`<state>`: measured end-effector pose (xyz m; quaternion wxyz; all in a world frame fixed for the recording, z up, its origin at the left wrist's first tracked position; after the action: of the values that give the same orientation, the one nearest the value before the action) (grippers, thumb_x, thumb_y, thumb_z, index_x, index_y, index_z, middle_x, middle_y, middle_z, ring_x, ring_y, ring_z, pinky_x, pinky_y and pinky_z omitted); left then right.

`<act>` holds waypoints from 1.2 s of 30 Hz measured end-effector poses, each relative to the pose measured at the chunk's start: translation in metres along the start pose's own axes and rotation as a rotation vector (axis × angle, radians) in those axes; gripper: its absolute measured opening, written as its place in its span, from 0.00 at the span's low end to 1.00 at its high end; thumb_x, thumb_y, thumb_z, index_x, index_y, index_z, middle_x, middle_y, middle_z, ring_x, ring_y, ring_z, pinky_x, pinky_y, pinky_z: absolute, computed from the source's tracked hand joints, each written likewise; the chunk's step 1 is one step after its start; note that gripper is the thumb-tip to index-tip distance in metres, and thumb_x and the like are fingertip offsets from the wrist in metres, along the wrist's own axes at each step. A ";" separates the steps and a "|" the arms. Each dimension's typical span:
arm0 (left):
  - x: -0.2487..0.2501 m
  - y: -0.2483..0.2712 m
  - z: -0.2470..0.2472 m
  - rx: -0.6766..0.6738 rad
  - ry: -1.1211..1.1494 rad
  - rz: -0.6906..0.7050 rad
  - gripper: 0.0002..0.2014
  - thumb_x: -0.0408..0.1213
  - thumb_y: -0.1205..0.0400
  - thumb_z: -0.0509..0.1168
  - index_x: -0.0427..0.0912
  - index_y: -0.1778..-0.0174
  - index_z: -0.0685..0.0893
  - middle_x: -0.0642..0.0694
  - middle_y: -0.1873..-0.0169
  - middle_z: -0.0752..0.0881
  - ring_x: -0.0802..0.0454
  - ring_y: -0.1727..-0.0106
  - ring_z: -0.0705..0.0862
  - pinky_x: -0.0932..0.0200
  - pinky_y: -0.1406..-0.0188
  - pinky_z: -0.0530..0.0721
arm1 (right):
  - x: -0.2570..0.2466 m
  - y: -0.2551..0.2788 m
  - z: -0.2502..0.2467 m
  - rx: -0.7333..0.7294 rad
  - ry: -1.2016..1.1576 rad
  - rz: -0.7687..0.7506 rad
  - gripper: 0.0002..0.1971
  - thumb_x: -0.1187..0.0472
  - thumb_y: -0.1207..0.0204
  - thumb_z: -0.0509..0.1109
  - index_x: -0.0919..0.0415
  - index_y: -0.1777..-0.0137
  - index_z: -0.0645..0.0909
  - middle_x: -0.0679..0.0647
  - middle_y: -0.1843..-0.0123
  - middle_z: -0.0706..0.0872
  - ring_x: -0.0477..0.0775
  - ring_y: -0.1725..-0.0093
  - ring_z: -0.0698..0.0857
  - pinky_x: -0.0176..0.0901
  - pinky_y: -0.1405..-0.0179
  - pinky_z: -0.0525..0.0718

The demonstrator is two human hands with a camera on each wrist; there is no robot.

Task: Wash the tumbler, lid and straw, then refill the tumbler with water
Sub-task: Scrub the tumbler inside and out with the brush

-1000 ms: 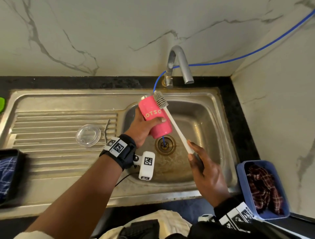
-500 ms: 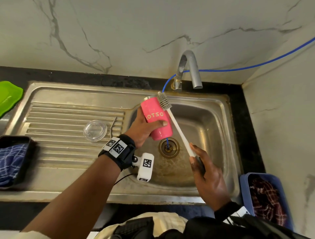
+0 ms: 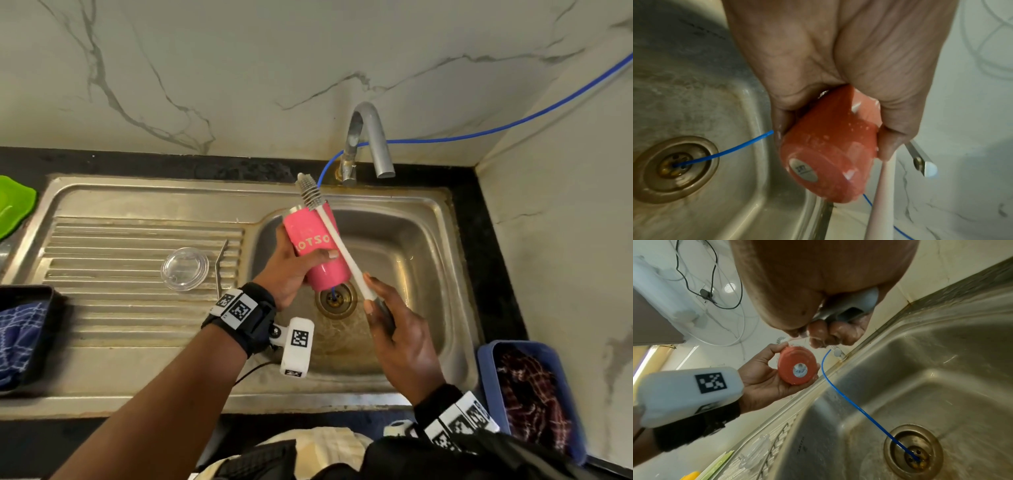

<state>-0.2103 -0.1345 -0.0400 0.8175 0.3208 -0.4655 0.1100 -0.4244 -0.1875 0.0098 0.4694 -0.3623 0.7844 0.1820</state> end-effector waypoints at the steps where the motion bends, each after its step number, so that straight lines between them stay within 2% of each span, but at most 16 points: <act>1: 0.004 -0.002 -0.005 0.025 0.011 0.015 0.55 0.40 0.41 0.85 0.57 0.18 0.64 0.46 0.32 0.85 0.43 0.30 0.86 0.32 0.40 0.90 | 0.000 0.003 -0.001 -0.006 0.007 -0.008 0.22 0.64 0.11 0.68 0.58 0.18 0.78 0.18 0.59 0.82 0.23 0.62 0.82 0.16 0.59 0.75; 3: 0.012 -0.005 -0.017 0.073 0.053 0.042 0.55 0.39 0.41 0.85 0.54 0.18 0.65 0.47 0.34 0.86 0.41 0.30 0.86 0.29 0.40 0.89 | 0.002 0.011 -0.002 -0.037 0.021 -0.010 0.22 0.63 0.11 0.67 0.58 0.18 0.78 0.18 0.58 0.82 0.23 0.61 0.82 0.16 0.59 0.74; 6: 0.020 -0.006 -0.033 0.117 0.108 0.066 0.55 0.36 0.41 0.85 0.54 0.17 0.65 0.46 0.35 0.87 0.43 0.33 0.88 0.32 0.43 0.90 | 0.003 0.023 -0.005 -0.057 0.039 -0.008 0.22 0.62 0.11 0.67 0.55 0.18 0.78 0.18 0.57 0.83 0.24 0.61 0.83 0.16 0.59 0.75; 9: 0.018 -0.003 -0.032 0.093 0.066 0.073 0.53 0.36 0.40 0.84 0.53 0.18 0.66 0.45 0.34 0.86 0.44 0.33 0.88 0.34 0.40 0.90 | 0.001 0.021 -0.007 -0.049 0.033 0.008 0.22 0.59 0.11 0.66 0.53 0.19 0.78 0.19 0.58 0.83 0.28 0.63 0.84 0.18 0.61 0.76; 12: 0.011 0.001 -0.022 0.075 0.064 0.043 0.48 0.37 0.39 0.84 0.57 0.23 0.68 0.45 0.33 0.84 0.42 0.30 0.85 0.31 0.38 0.89 | -0.002 0.011 -0.006 -0.045 0.018 0.047 0.20 0.61 0.10 0.67 0.49 0.20 0.77 0.18 0.58 0.83 0.25 0.61 0.84 0.17 0.60 0.77; 15: 0.011 0.001 -0.015 0.074 0.087 0.035 0.42 0.32 0.34 0.79 0.59 0.26 0.69 0.46 0.34 0.83 0.44 0.34 0.86 0.36 0.43 0.91 | -0.003 0.006 -0.005 -0.038 0.005 0.045 0.20 0.62 0.10 0.67 0.49 0.20 0.77 0.25 0.62 0.83 0.24 0.62 0.83 0.17 0.61 0.76; 18: 0.017 -0.005 -0.023 0.131 0.127 0.075 0.48 0.30 0.34 0.79 0.52 0.19 0.66 0.43 0.34 0.83 0.43 0.35 0.87 0.41 0.49 0.92 | -0.001 0.015 -0.006 -0.056 0.008 0.031 0.21 0.57 0.12 0.65 0.47 0.20 0.76 0.21 0.57 0.85 0.23 0.60 0.83 0.17 0.58 0.77; 21: 0.020 -0.006 -0.025 0.128 0.100 0.098 0.53 0.32 0.37 0.81 0.52 0.17 0.63 0.41 0.32 0.83 0.42 0.35 0.88 0.38 0.46 0.92 | 0.003 0.026 -0.011 -0.054 0.018 0.043 0.21 0.55 0.13 0.65 0.41 0.21 0.75 0.25 0.57 0.87 0.30 0.62 0.86 0.19 0.60 0.78; 23: 0.017 -0.003 -0.020 0.106 0.066 0.100 0.51 0.33 0.37 0.81 0.54 0.19 0.65 0.42 0.32 0.83 0.43 0.35 0.87 0.37 0.43 0.91 | 0.003 0.025 -0.013 -0.036 0.016 0.060 0.22 0.54 0.12 0.65 0.34 0.21 0.74 0.32 0.57 0.88 0.36 0.65 0.87 0.21 0.62 0.80; 25: 0.010 0.000 -0.013 0.072 0.046 0.090 0.46 0.29 0.33 0.78 0.56 0.20 0.65 0.45 0.34 0.83 0.46 0.35 0.86 0.42 0.44 0.92 | 0.000 0.016 -0.014 -0.015 0.027 0.070 0.22 0.54 0.11 0.65 0.31 0.22 0.72 0.34 0.60 0.87 0.40 0.70 0.84 0.24 0.68 0.80; 27: 0.004 0.002 -0.006 0.031 0.010 0.091 0.45 0.29 0.31 0.76 0.58 0.21 0.64 0.45 0.33 0.82 0.46 0.33 0.85 0.46 0.45 0.91 | -0.003 0.007 -0.015 -0.004 0.035 0.086 0.21 0.58 0.10 0.65 0.37 0.21 0.74 0.28 0.65 0.85 0.38 0.74 0.81 0.22 0.72 0.76; 29: 0.004 0.002 -0.005 0.046 0.011 0.098 0.43 0.29 0.31 0.77 0.60 0.24 0.66 0.45 0.33 0.81 0.45 0.33 0.85 0.44 0.45 0.91 | -0.006 0.004 -0.015 -0.013 0.035 0.076 0.21 0.60 0.10 0.66 0.43 0.20 0.74 0.26 0.68 0.82 0.37 0.76 0.79 0.21 0.73 0.73; 31: 0.009 0.000 -0.011 0.107 0.084 0.099 0.41 0.29 0.32 0.76 0.57 0.24 0.68 0.45 0.34 0.82 0.44 0.34 0.85 0.39 0.44 0.91 | -0.006 0.010 -0.011 -0.032 0.054 0.044 0.21 0.62 0.10 0.66 0.46 0.20 0.75 0.22 0.65 0.82 0.34 0.73 0.81 0.19 0.71 0.74; 33: 0.015 -0.002 -0.020 0.146 0.153 0.103 0.44 0.28 0.32 0.75 0.53 0.20 0.67 0.43 0.34 0.83 0.42 0.34 0.86 0.37 0.45 0.91 | -0.003 0.019 -0.008 -0.054 0.051 0.037 0.22 0.62 0.11 0.67 0.48 0.20 0.75 0.20 0.60 0.84 0.31 0.67 0.84 0.18 0.66 0.75; 36: 0.021 -0.001 -0.030 0.144 0.152 0.116 0.46 0.27 0.32 0.75 0.54 0.19 0.65 0.44 0.35 0.83 0.46 0.38 0.88 0.41 0.47 0.92 | -0.001 0.025 -0.005 -0.061 0.040 0.034 0.22 0.61 0.12 0.67 0.47 0.20 0.75 0.21 0.59 0.84 0.34 0.69 0.83 0.18 0.67 0.75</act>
<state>-0.1780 -0.1191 -0.0342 0.8176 0.3420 -0.4107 0.2142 -0.4458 -0.1731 0.0122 0.4392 -0.3664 0.7938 0.2067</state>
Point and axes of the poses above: each hand's wrist, its own y-axis away from the middle knuckle, its own z-axis out of the palm, x = y × z, the point moved 5 cm from there along -y, towards the middle knuckle
